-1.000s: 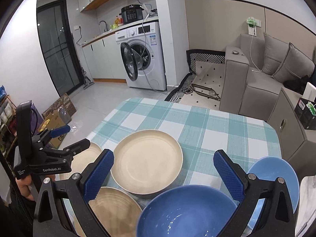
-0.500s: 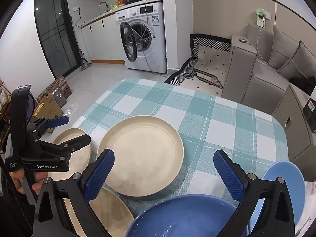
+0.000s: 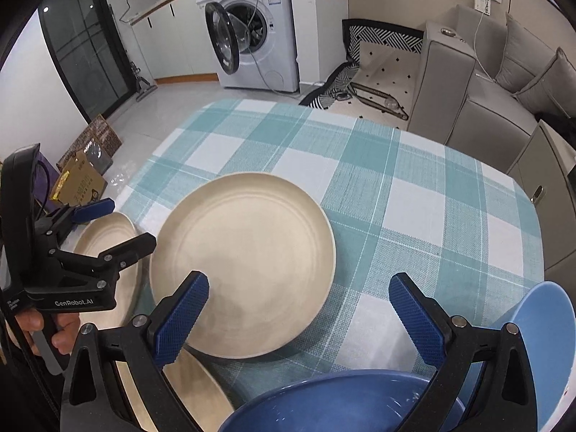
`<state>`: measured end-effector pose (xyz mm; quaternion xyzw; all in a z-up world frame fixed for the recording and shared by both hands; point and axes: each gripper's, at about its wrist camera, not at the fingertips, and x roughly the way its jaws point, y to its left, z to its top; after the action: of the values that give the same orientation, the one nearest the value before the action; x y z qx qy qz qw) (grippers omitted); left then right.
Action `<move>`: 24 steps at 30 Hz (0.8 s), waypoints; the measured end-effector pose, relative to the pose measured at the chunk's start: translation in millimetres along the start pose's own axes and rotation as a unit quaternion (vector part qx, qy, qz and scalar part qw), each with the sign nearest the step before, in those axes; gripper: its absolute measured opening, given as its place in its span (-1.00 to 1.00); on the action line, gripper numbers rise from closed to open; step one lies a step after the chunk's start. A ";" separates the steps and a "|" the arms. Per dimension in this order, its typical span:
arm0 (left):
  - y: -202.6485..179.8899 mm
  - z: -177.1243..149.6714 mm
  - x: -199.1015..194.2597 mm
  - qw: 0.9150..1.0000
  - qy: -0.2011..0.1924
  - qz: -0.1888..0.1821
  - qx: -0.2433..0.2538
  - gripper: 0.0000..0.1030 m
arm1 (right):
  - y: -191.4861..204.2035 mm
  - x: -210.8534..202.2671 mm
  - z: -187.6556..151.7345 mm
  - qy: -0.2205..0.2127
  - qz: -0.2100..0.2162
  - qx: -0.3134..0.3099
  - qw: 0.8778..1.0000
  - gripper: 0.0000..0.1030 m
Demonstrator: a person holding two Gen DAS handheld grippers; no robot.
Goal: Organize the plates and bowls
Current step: 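Move both tools toward the rim of the large cream plate, then close the left tool on the plate rim while the right tool closes beside it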
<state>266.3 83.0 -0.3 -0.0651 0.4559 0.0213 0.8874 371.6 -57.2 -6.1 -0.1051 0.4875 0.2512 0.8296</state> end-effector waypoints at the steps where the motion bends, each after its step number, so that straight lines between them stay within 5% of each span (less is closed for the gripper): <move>1: -0.9 0.3 2.2 1.000 0.004 -0.002 0.002 0.97 | 0.0 2.9 0.2 0.005 0.000 -0.002 1.000 0.98; 8: -7.1 1.6 13.6 1.000 0.017 0.000 0.014 0.97 | -3.5 25.9 -0.3 0.054 0.002 0.002 0.999 0.94; 17: -8.2 2.8 26.1 0.999 0.030 0.001 0.024 0.93 | -9.8 49.0 4.1 0.100 -0.003 -0.005 0.995 0.51; 24: -12.2 2.5 33.6 0.998 0.042 -0.003 0.036 0.78 | -5.5 65.9 4.8 0.134 -0.008 -0.019 0.991 0.37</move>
<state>289.1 70.5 -24.9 -0.0355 0.4930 -0.0010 0.8693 404.4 -39.1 -60.8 -0.1576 0.5885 0.2381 0.7564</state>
